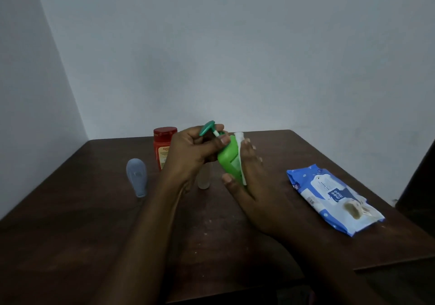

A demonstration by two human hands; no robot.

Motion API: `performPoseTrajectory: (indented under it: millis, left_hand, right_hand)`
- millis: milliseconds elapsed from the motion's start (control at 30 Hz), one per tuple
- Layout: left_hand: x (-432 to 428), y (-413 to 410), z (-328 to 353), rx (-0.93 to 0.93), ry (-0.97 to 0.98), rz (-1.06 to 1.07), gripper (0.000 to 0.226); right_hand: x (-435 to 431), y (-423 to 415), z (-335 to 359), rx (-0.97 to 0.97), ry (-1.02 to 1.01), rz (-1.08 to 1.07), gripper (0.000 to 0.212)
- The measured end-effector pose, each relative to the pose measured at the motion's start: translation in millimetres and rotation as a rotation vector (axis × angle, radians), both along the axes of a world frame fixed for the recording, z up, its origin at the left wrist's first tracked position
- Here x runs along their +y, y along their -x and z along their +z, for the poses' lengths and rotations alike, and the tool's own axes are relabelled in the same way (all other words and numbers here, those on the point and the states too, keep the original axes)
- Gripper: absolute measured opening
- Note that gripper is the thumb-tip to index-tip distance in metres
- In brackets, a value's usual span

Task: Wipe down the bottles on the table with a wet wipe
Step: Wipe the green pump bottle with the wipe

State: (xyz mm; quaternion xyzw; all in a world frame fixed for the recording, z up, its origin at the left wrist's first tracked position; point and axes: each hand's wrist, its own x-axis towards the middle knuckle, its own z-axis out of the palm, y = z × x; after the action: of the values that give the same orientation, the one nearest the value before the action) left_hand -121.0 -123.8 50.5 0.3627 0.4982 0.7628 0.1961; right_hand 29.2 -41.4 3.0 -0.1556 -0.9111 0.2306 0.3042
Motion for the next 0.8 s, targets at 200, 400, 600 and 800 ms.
performPoseTrajectory:
  millis: [200, 400, 600, 800]
  left_hand:
    - [-52, -16, -40, -0.056, -0.078, 0.154, 0.017]
    - [-64, -29, -65, -0.124, -0.116, 0.063, 0.021]
    - [-67, -25, -72, -0.246, -0.085, 0.041, 0.028]
    - [-68, -23, -70, -0.261, -0.16, 0.002, 0.022]
  right_hand:
    - [6, -35, -33, -0.216, 0.104, -0.031, 0.087]
    - [-5, -27, -47, -0.077, 0.197, -0.204, 0.105]
    - [-62, 5, -48, -0.046, -0.154, -0.025, 0.102]
    - [-48, 6, -48, -0.082, -0.161, -0.096, 0.1]
